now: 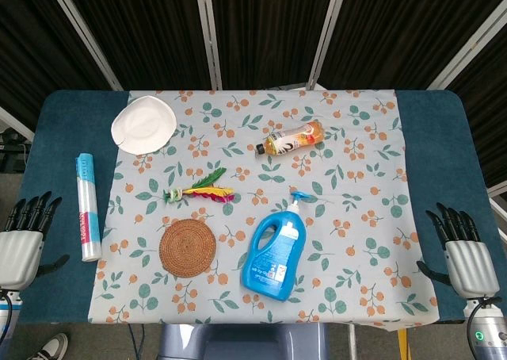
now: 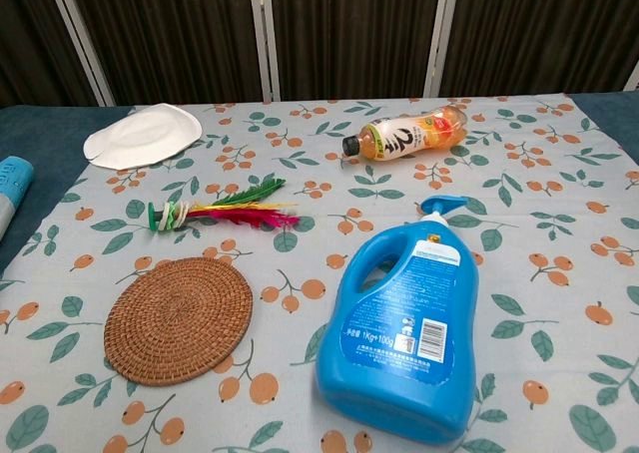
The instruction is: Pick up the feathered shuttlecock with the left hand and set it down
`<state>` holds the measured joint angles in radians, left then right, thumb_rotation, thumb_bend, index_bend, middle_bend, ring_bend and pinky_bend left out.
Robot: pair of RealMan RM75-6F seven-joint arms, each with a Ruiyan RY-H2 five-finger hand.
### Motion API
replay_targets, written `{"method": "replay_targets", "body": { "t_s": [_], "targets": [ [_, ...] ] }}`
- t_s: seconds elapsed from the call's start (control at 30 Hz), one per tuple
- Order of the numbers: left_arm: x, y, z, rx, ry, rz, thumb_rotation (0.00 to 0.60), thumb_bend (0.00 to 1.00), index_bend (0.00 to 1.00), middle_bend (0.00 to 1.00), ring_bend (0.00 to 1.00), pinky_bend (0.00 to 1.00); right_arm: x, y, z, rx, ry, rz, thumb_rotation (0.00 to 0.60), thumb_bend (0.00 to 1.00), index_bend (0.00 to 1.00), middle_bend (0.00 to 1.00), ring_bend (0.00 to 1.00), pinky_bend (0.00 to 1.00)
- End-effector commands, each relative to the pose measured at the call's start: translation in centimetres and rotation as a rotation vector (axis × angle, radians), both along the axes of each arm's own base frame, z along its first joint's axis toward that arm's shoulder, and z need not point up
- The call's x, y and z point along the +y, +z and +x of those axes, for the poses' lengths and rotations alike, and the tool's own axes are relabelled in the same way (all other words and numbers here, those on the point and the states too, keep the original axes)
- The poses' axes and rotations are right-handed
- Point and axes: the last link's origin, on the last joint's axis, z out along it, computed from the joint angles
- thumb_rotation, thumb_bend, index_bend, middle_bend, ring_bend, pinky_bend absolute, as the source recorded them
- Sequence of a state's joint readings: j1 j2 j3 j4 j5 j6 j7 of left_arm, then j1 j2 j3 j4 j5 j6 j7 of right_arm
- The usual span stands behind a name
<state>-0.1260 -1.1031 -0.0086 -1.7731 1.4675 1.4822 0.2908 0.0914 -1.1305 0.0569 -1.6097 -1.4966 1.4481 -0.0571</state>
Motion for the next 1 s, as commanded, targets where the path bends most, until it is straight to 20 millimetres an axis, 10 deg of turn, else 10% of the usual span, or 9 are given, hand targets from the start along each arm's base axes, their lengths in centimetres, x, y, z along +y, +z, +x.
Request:
{"method": "replay_targets", "body": {
  "t_s": [0.03,0.6,1.0],
  "targets": [
    [0.0,0.0,0.0,0.001,0.002,-0.002,0.600,0.13,0.00,0.00,0.00,0.00,0.0,0.0,0.0,0.000,-0.001,0.000,0.600,0.09,0.10,0.00,0.00,0.00],
    [1.4,-0.8,0.3,-0.012,0.010,-0.019,0.600,0.13,0.02,0.00,0.00,0.00,0.1,0.2,0.0,-0.004,-0.001,-0.007,0.600,0.09,0.11,0.00,0.00,0.00],
    [10.4,-5.0,4.1,0.014,-0.038,-0.048,0.600,0.19,0.19,0.00,0.00,0.00,0.0,0.1,0.1,-0.018,-0.001,-0.003,0.600,0.09,0.11,0.00,0.00,0.00]
  ]
}}
